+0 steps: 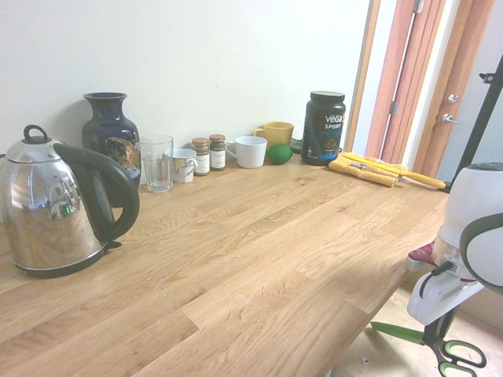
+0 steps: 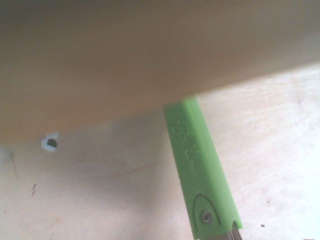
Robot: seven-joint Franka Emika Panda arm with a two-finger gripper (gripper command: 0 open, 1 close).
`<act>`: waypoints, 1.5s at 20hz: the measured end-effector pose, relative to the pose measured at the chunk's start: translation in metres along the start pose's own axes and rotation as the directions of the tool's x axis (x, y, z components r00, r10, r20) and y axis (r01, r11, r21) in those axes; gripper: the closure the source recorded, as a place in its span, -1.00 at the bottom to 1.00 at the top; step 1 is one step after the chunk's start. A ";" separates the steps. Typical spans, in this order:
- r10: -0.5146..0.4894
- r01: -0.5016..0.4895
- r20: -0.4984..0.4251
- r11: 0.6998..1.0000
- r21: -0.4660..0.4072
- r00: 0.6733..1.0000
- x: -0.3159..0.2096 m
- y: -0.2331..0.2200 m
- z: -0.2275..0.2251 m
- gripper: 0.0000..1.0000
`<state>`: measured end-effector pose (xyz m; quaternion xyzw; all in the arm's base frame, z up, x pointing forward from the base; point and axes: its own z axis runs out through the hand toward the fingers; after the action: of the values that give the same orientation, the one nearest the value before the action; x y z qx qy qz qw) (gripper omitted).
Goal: Put scissor in the drawer
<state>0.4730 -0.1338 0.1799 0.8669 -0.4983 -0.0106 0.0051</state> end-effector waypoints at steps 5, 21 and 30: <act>0.000 0.000 -0.001 1.000 -0.001 1.000 0.000 0.000 0.000 -1.00; -0.001 0.001 -0.003 1.000 0.001 1.000 -0.001 -0.001 -0.001 -1.00; 0.005 -0.005 -0.020 1.000 0.010 1.000 -0.010 -0.009 -0.033 -1.00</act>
<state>0.4764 -0.1210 0.2130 0.8658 -0.5003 0.0009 0.0058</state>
